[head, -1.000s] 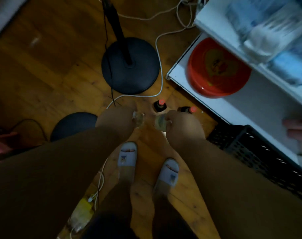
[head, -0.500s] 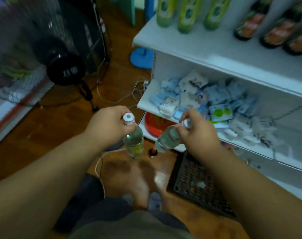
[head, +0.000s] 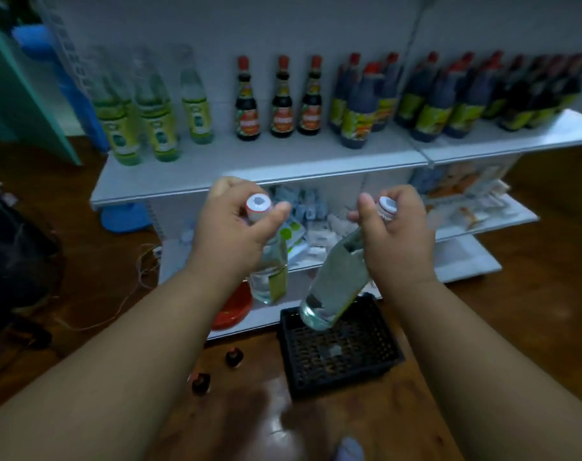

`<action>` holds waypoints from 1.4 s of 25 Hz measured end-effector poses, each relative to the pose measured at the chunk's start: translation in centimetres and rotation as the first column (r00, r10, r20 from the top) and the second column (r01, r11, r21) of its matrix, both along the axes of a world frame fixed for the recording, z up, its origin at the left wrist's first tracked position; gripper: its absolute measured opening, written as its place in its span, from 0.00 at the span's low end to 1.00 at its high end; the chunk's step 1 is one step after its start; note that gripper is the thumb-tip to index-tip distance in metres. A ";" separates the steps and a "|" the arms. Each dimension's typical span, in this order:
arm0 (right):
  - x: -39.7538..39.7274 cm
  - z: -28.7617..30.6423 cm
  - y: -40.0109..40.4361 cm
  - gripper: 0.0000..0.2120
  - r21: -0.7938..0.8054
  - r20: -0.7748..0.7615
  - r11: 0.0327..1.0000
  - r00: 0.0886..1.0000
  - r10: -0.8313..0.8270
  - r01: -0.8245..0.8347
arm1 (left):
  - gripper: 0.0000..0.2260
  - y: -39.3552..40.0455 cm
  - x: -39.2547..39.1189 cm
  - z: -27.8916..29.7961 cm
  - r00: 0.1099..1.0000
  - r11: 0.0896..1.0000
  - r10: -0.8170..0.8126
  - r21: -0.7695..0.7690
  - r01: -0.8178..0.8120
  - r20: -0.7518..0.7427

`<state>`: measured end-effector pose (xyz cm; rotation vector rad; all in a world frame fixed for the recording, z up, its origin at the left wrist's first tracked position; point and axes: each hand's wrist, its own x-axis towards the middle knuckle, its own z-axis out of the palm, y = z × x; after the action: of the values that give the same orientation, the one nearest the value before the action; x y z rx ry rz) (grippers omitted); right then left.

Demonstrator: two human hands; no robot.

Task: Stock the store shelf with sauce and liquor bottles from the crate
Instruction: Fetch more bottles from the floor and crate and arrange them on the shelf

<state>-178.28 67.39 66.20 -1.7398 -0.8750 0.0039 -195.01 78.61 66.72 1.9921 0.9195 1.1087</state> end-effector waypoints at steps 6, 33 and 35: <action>10.8 1.7 -10.6 0.11 0.168 -0.359 0.980 0.932 -0.037 0.103 | 0.17 -8.9 14.6 -0.9 0.972 0.927 -0.151 -0.315 0.203 0.181; 74.8 3.5 -31.6 0.11 0.020 -0.258 0.923 0.894 -0.366 0.383 | 0.15 -26.5 83.0 2.7 0.762 0.716 -0.617 -0.264 0.647 0.194; 80.0 3.1 -31.9 0.12 -0.009 -0.245 0.927 0.898 -0.365 0.374 | 0.14 -27.2 87.8 2.5 0.796 0.756 -0.576 -0.248 0.605 0.186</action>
<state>-98.24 35.48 69.28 -1.8010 -0.3541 -0.0509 -107.26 51.44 69.23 1.7657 0.3179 0.6472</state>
